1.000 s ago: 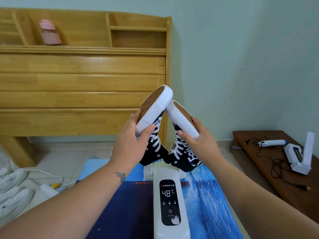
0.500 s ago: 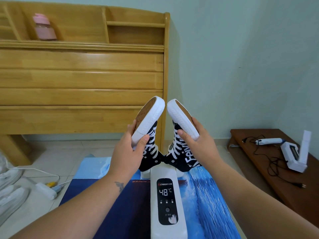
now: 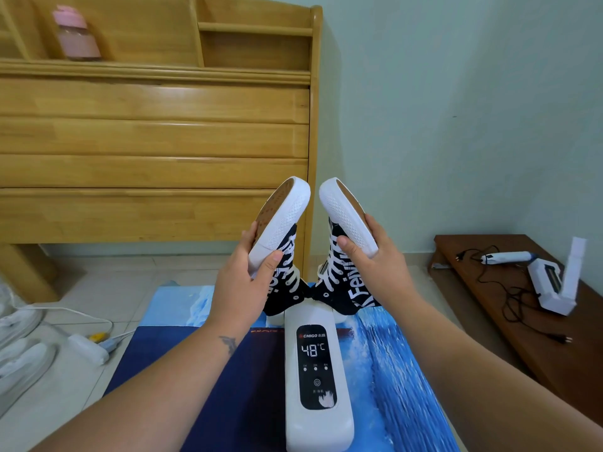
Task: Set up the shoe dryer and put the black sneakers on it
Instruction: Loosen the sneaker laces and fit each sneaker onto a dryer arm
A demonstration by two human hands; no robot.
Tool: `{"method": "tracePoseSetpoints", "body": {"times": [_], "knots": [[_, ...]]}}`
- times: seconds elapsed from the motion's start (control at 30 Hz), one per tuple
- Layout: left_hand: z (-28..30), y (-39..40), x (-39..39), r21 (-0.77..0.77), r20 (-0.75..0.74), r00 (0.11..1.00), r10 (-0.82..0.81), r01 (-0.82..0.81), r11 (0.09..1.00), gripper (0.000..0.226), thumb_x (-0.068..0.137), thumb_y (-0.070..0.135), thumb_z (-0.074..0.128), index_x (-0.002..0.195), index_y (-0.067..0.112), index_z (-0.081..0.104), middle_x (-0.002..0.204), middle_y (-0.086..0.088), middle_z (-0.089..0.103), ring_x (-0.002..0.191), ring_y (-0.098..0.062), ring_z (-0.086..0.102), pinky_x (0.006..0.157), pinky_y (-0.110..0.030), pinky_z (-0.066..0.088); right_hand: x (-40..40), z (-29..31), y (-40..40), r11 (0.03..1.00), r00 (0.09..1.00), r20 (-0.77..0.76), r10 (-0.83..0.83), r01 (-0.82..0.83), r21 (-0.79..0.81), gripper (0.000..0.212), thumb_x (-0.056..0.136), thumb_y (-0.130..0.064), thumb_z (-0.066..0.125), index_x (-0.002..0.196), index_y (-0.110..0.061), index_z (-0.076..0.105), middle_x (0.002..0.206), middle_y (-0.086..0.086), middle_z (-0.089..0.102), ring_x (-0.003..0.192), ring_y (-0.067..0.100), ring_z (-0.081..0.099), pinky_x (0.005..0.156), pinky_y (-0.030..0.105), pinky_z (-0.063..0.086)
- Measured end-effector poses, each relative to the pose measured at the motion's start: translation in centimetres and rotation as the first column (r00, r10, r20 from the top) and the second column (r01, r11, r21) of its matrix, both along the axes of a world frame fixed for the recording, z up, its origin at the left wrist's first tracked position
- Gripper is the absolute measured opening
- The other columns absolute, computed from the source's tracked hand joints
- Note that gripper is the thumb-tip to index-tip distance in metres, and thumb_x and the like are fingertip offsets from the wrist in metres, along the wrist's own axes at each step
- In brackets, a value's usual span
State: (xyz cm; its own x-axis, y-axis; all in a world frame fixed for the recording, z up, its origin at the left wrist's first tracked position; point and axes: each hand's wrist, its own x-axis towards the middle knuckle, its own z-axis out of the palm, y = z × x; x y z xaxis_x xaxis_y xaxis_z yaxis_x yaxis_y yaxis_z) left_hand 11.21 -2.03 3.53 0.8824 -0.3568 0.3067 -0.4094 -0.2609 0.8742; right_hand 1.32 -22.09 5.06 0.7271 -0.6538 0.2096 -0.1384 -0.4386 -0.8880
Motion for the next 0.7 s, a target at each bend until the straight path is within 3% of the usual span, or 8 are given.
{"method": "tracePoseSetpoints", "body": {"times": [0.53, 0.63, 0.7], "knots": [[-0.77, -0.15, 0.01, -0.049, -0.083, 0.997, -0.011, 0.007, 0.999, 0.063, 0.091, 0.042, 0.056, 0.146, 0.04, 0.026, 0.125, 0.008, 0.062, 0.095, 0.006, 0.059, 0.063, 0.002, 0.041, -0.29, -0.39, 0.35, 0.999, 1.0, 0.014, 0.004, -0.005, 0.052, 0.095, 0.066, -0.077, 0.063, 0.149, -0.041, 0.031, 0.139, -0.006, 0.051, 0.115, 0.013, 0.054, 0.089, 0.028, 0.045], [-0.47, 0.11, 0.21, -0.027, -0.093, 0.994, -0.054, 0.051, 0.998, 0.063, 0.091, 0.044, 0.055, 0.146, 0.043, 0.024, 0.134, 0.01, 0.057, 0.103, -0.002, 0.058, 0.071, -0.004, 0.041, -0.25, -0.03, 0.3, 0.998, 1.0, 0.001, 0.025, -0.025, 0.058, 0.1, 0.063, -0.078, 0.063, 0.149, -0.039, 0.03, 0.141, -0.005, 0.05, 0.12, 0.016, 0.054, 0.098, 0.035, 0.047], [-0.17, 0.43, 0.31, 0.004, -0.082, 0.992, -0.093, 0.094, 0.996, 0.063, 0.091, 0.045, 0.054, 0.146, 0.044, 0.023, 0.138, 0.007, 0.054, 0.114, -0.01, 0.056, 0.087, -0.017, 0.044, -0.32, 0.45, 0.19, 0.998, 0.998, -0.032, 0.054, -0.052, 0.047, 0.103, 0.062, -0.077, 0.064, 0.15, -0.037, 0.028, 0.143, -0.003, 0.049, 0.125, 0.019, 0.052, 0.102, 0.04, 0.046]]}}
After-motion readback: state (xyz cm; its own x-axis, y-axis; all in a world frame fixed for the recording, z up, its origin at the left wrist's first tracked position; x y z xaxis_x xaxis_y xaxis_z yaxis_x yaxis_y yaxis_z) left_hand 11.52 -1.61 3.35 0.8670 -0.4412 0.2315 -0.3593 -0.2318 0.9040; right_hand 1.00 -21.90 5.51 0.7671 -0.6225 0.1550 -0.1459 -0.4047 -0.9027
